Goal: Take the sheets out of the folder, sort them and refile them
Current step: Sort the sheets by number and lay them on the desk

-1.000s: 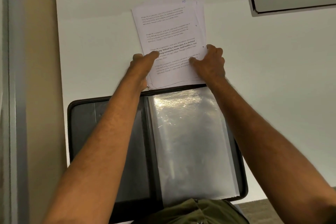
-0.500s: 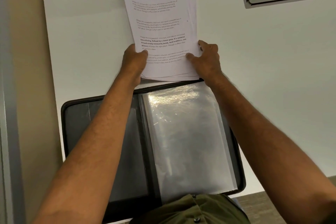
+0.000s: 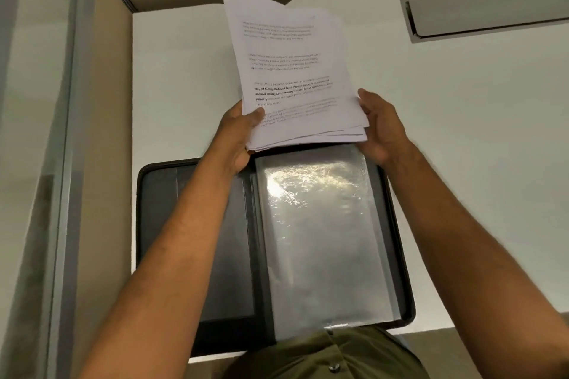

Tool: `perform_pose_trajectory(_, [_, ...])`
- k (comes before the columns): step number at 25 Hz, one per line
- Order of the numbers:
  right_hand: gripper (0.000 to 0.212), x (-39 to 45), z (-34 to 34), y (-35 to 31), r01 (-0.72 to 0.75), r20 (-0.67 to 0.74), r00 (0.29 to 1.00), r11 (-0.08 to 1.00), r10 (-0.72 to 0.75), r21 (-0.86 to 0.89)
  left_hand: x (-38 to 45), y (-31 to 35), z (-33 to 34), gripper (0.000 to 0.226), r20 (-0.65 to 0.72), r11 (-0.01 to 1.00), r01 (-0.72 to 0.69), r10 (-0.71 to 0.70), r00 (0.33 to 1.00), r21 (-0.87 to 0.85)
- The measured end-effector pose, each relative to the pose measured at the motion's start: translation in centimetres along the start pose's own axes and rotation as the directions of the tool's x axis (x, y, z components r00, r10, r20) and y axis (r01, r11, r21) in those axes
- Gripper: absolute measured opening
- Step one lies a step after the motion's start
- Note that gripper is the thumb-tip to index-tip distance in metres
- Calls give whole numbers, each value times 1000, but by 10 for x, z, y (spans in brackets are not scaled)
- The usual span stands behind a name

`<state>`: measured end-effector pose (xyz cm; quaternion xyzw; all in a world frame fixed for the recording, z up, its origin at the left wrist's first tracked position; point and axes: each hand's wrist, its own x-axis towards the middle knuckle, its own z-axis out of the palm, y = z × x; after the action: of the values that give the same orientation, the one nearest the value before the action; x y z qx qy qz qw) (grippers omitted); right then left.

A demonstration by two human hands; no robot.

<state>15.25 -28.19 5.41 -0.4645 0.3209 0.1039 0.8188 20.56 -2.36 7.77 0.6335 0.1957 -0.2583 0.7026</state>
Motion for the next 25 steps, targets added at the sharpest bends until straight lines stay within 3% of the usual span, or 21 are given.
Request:
perform_pose_trajectory(4, [26, -43, -8, -7, 50, 65, 997, 995, -45, -84, -54, -22, -2, 32, 67, 997, -42, 38, 997, 62])
perform_pose_trajectory(11, [37, -128, -68, -26, 331, 118, 944, 879, -309, -343, -124, -48, 51, 39, 283, 985, -148, 117, 952, 89])
perform_pose_trajectory(15, [34, -175, -127, -37, 385, 120, 920, 811, -372, -439, -159, -57, 115, 31, 255, 971, -219, 189, 948, 95])
perform_pose_trajectory(19, [17, -219, -189, -54, 454, 127, 884, 762, -450, -461, -191, -75, 182, 33, 224, 942, -289, 249, 942, 171])
perform_pose_trajectory(25, [25, -258, -271, -63, 512, 150, 852, 740, -502, -436, -231, -101, 244, 36, 281, 908, -373, 313, 907, 193])
